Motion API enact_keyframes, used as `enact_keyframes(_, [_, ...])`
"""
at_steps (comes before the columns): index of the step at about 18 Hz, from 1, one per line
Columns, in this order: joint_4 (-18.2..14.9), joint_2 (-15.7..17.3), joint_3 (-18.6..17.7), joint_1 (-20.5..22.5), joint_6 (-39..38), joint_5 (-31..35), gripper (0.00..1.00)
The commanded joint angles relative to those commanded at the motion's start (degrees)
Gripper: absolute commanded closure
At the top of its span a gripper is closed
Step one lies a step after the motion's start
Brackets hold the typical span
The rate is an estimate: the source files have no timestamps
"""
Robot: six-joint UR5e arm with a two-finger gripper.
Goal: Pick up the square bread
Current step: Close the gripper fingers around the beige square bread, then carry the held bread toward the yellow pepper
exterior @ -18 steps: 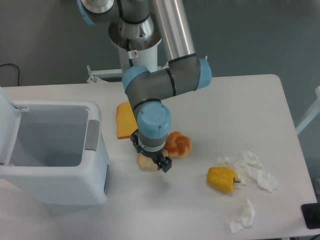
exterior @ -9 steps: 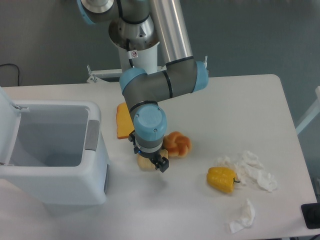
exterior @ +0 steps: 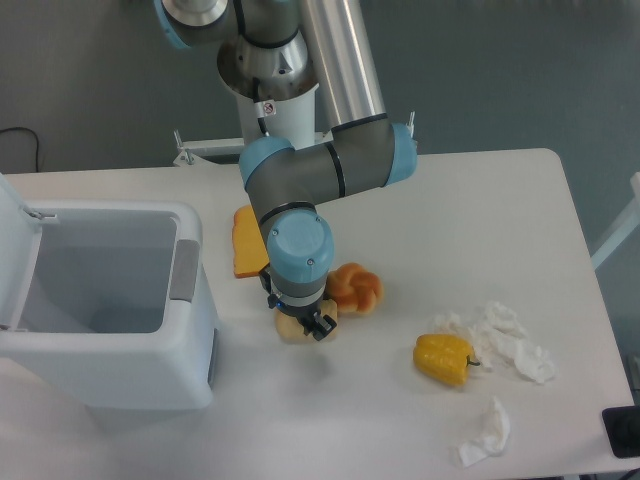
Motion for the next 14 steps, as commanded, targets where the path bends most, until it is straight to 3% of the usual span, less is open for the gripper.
enact_keyframes(1, [0.0, 0.1, 0.5, 0.0, -0.7, -0.1, 1.0])
enact_keyframes(10, [-0.1, 0.6, 4.0, 0.6, -0.2, -0.1, 1.0])
enact_keyframes(14, [0.0, 2.0, 5.8, 2.7, 4.0, -0.3, 1.0])
